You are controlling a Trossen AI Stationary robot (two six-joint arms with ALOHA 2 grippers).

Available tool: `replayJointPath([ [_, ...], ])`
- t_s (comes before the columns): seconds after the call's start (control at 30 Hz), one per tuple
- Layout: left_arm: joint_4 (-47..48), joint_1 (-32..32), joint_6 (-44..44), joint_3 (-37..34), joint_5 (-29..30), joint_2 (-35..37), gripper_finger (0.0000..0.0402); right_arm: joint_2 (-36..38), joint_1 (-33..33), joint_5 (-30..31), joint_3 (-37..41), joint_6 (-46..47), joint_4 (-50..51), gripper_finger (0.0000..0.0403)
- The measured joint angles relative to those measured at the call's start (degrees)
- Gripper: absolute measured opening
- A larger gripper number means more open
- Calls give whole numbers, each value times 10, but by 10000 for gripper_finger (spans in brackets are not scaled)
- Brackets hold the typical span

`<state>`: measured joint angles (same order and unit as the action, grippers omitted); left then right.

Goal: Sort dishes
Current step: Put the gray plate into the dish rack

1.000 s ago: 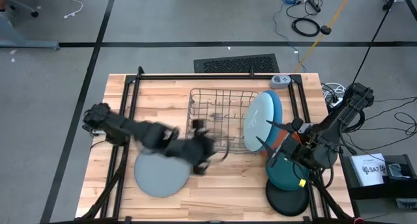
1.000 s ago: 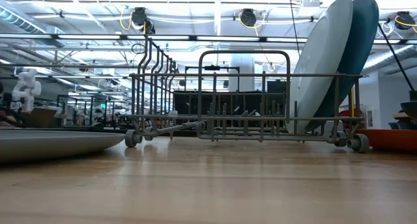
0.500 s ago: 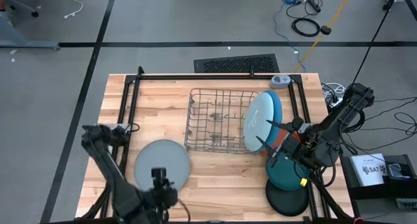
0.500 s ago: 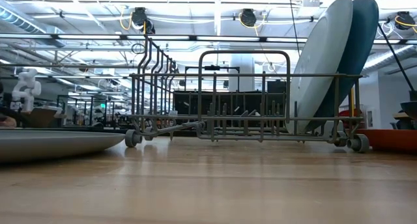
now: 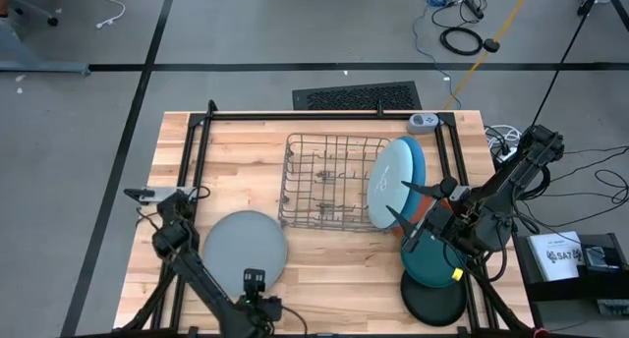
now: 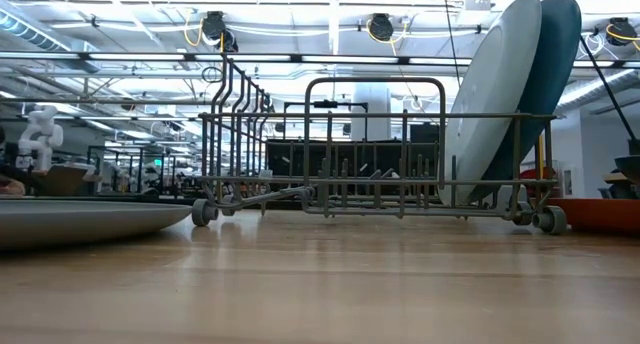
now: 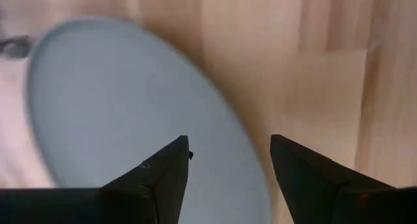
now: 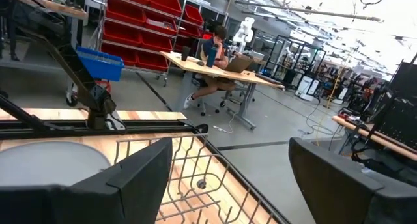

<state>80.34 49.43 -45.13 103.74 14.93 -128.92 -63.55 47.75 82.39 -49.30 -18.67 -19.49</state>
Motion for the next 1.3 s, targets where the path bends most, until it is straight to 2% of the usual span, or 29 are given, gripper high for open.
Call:
replayJointPath([
  [0.23,-24,-25,8,-61,-30,1,221,0,0,0,0,-7,0,299],
  [0.37,-62,-26,22,-97,-34,7,203,0,0,0,0,-7,0,299],
  [0.5,-83,-26,33,-110,-39,7,153,0,0,0,0,-7,-2,299],
  [0.67,-87,-25,45,-110,-47,6,45,0,0,0,0,-6,-4,299],
  [0.73,-78,-25,45,-111,-50,4,17,0,0,0,0,-6,-5,299],
  [0.93,16,-28,51,-70,-110,1,3,0,0,0,0,-5,-5,299],
  [1.07,59,-26,50,-37,-127,47,2,0,0,1,0,-5,-6,299],
  [1.2,56,-23,20,-21,-115,104,1,0,0,0,0,0,-6,299],
  [1.3,57,-15,-16,-10,-80,168,1,0,0,-3,0,2,-7,299],
])
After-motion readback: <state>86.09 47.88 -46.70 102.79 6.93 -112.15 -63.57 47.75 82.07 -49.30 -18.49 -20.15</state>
